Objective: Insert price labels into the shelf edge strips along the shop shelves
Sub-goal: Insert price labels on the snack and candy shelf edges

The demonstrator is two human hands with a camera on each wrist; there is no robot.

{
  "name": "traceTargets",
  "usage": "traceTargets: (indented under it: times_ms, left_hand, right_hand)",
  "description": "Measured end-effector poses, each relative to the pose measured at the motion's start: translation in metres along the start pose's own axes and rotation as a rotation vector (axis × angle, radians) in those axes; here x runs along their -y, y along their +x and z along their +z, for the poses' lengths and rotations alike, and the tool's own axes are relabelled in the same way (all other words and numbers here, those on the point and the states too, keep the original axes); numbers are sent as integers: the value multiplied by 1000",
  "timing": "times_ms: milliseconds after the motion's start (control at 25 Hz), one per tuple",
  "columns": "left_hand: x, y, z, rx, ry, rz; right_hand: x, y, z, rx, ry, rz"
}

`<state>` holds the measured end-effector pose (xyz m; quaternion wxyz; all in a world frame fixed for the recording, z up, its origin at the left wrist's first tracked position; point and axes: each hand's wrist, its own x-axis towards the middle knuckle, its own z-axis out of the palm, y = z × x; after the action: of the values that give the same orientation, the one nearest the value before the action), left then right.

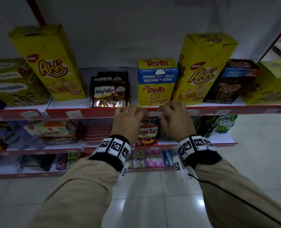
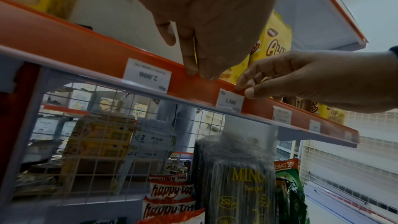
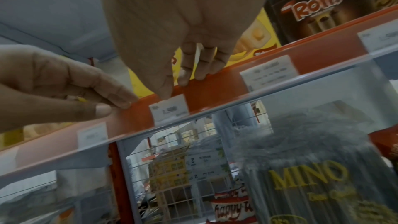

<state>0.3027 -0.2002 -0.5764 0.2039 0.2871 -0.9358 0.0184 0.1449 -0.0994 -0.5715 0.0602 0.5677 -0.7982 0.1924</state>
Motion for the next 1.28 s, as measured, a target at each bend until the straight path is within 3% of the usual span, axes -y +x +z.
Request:
traceTargets:
  times_ms: [320, 520, 680, 880, 1280]
  left_hand:
    - [39, -21, -25, 112, 59, -159]
    - [76, -33, -35, 127, 34, -96]
    - [84, -31, -32, 223, 5, -70]
    - [88, -32, -27, 227, -18, -47]
    - [97, -28, -21, 201, -61, 10]
  right_hand:
    - [70, 17, 20, 22, 80, -130]
    - [94, 22, 36, -33, 141, -117]
    - [103, 11, 46, -111, 141, -37]
    - [111, 11, 53, -177, 51, -20]
    - [120, 16, 58, -144, 29, -26]
